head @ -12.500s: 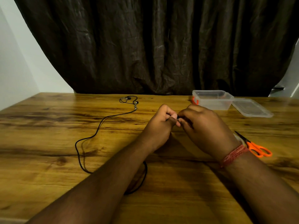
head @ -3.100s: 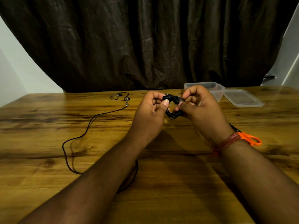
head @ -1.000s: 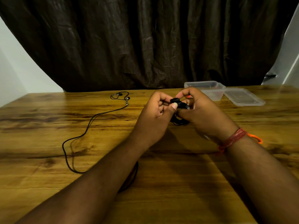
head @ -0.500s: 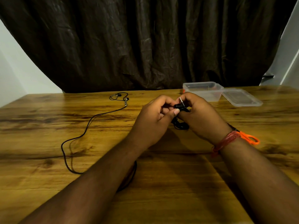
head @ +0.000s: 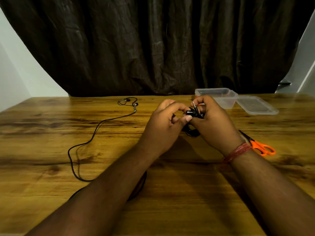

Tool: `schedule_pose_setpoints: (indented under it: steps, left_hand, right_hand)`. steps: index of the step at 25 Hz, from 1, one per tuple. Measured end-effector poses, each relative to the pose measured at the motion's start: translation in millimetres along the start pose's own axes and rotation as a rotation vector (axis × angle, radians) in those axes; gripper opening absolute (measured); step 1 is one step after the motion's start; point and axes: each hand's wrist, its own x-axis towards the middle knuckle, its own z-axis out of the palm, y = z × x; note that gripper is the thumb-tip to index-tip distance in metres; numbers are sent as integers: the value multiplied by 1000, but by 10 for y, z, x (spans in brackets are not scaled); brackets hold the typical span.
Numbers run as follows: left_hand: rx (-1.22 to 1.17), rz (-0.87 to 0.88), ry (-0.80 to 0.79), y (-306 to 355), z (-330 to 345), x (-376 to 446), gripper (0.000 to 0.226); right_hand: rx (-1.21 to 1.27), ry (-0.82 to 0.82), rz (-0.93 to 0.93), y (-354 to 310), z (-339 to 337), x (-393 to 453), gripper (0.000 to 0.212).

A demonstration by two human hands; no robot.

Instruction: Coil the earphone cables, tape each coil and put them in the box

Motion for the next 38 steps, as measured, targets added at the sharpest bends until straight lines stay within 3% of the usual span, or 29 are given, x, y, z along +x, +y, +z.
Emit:
schedule_pose_setpoints:
  steps: [7, 12, 16, 21, 23, 28, 33, 38]
  left_hand:
    - [11, 7, 57, -19, 4, 11, 10]
    - [6, -31, 108, -20, -39, 37, 14]
    - [30, 8, 82, -4, -35, 21, 23]
    - [-226, -74, 59, 29, -14, 24, 52]
    - [-233, -71, 63, 19, 8, 20, 45]
    - [-38, 76, 113, 11, 20, 15, 24]
    - [127, 247, 119, 2, 20, 11, 25]
    - [134, 264, 17, -28, -17, 9, 30]
  right_hand:
    - [26, -64, 23, -7, -14, 7, 25]
    - [494, -212, 115, -94, -31, 12, 25]
    - [479, -224, 157, -97, -25, 6, 16]
    - [515, -180, 142, -146, 33, -8, 18]
    - [595, -170, 190, -149, 60, -21, 18]
    - [729, -142, 301, -153, 75, -27, 20]
    - [757, -124, 338, -112, 86, -13, 16]
    - [721, -97, 361, -69, 94, 2, 15]
